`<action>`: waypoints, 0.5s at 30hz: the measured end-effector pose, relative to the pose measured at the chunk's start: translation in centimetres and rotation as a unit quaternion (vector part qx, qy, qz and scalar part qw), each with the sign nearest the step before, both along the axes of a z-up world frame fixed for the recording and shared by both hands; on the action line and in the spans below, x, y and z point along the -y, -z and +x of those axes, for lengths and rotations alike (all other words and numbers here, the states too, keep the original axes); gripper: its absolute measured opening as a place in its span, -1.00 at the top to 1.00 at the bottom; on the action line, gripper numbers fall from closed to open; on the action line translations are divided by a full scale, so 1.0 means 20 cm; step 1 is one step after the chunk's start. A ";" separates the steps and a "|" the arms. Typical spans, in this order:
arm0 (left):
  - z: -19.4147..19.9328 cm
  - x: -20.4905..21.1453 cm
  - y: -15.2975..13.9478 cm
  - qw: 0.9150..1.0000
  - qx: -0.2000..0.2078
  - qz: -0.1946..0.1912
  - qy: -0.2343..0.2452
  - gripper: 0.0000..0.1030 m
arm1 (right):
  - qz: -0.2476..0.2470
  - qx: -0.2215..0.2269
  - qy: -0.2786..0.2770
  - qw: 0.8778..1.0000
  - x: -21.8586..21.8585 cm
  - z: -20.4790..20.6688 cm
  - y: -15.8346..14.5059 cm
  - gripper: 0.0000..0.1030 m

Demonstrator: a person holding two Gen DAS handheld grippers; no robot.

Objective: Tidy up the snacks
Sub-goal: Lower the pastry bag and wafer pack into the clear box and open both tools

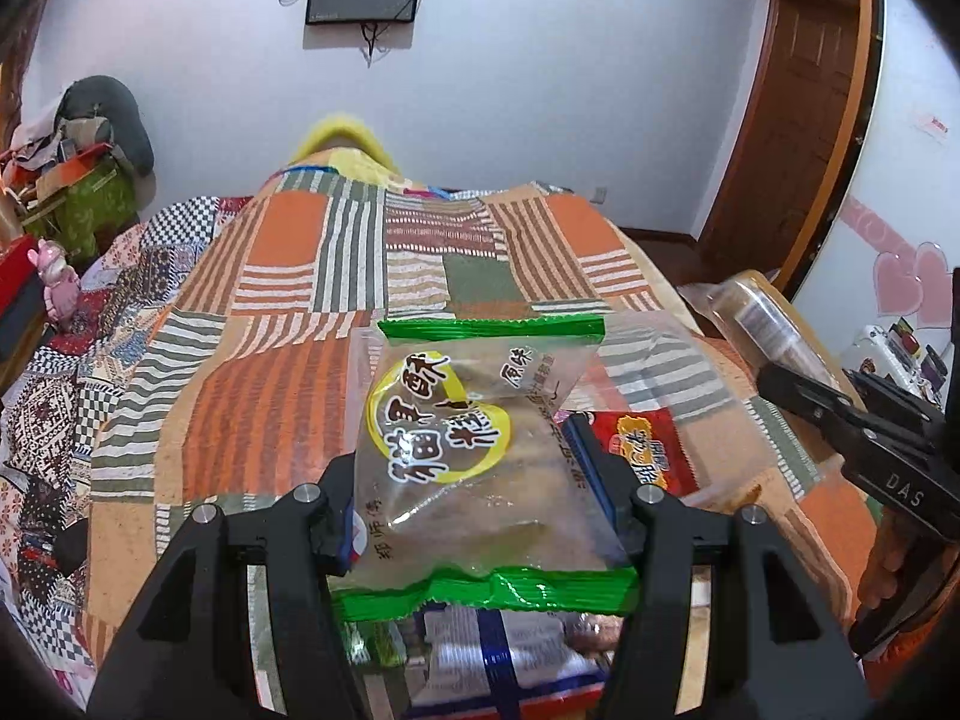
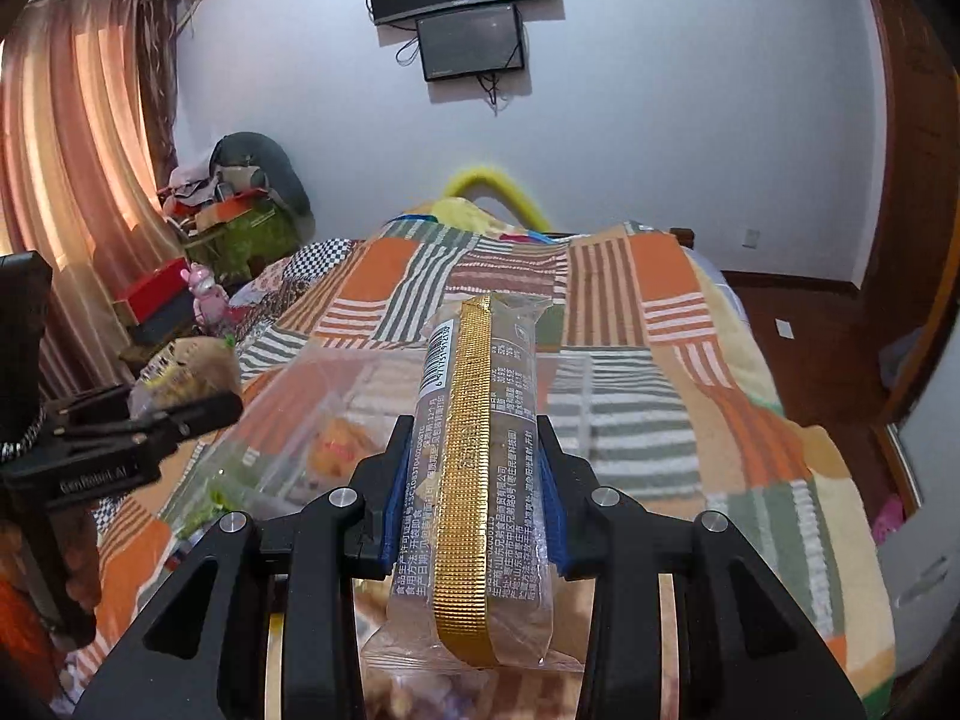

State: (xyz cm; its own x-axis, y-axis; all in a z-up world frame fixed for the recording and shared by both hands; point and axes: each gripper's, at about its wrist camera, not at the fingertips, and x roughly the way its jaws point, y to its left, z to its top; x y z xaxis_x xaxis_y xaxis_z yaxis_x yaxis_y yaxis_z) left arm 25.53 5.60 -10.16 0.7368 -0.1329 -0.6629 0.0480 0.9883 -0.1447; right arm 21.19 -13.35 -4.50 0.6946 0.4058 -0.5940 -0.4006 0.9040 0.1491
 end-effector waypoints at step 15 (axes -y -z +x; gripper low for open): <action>0.22 0.02 0.17 0.998 -0.059 0.003 0.013 -0.12 | -0.033 -0.058 -0.018 0.998 -0.13 0.23 0.17 0.34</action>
